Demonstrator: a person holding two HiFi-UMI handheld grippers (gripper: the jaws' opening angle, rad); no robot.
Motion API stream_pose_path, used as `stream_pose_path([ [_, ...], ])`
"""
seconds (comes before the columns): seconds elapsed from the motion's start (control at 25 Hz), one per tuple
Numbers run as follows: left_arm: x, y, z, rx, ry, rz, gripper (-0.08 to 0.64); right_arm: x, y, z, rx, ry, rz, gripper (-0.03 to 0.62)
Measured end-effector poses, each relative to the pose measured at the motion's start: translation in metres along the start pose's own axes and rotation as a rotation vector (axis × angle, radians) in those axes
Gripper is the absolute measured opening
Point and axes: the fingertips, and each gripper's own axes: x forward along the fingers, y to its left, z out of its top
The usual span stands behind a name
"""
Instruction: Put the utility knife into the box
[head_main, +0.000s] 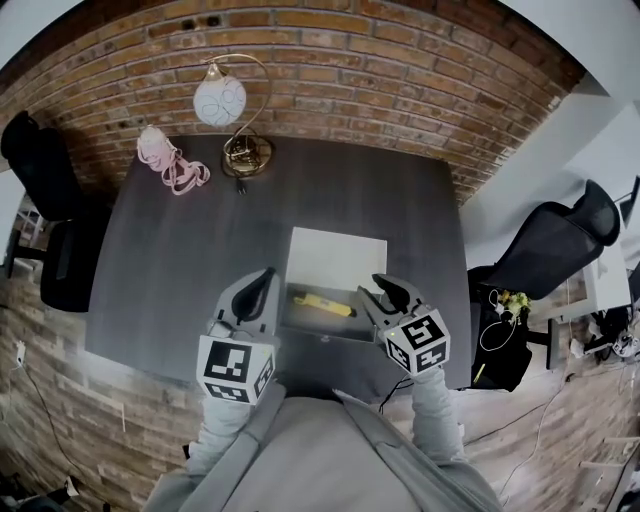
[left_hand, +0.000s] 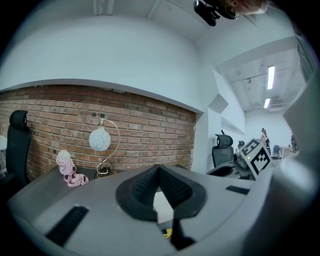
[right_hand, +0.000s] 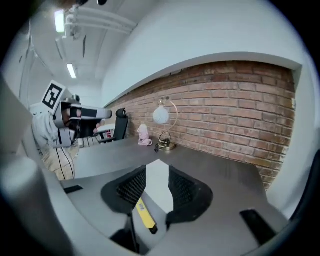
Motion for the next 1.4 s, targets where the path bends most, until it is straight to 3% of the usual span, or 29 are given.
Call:
stream_pose_path([
  [0.2,0.001,-0.004,0.005,0.014,-0.011,-0.014,0.02,-0.024,-0.003,0.033,0.077,-0.145,-0.024,0.144],
  [0.68,0.006,-0.014,0.013,0.013,-0.026,-0.034,0.02,-0.074,-0.007,0.082,0.127,-0.372,-0.083,0.101],
  [1.12,0.015,-0.03,0.01,0.01,-0.016,-0.082,0.02,-0.096,-0.014,0.087,0.174,-0.436,-0.125,0.023],
  [1.4,0.019,-0.031,0.007,0.006,-0.005,-0.097,0.02,-0.094,-0.015,0.079,0.181,-0.412,-0.14,0.017],
])
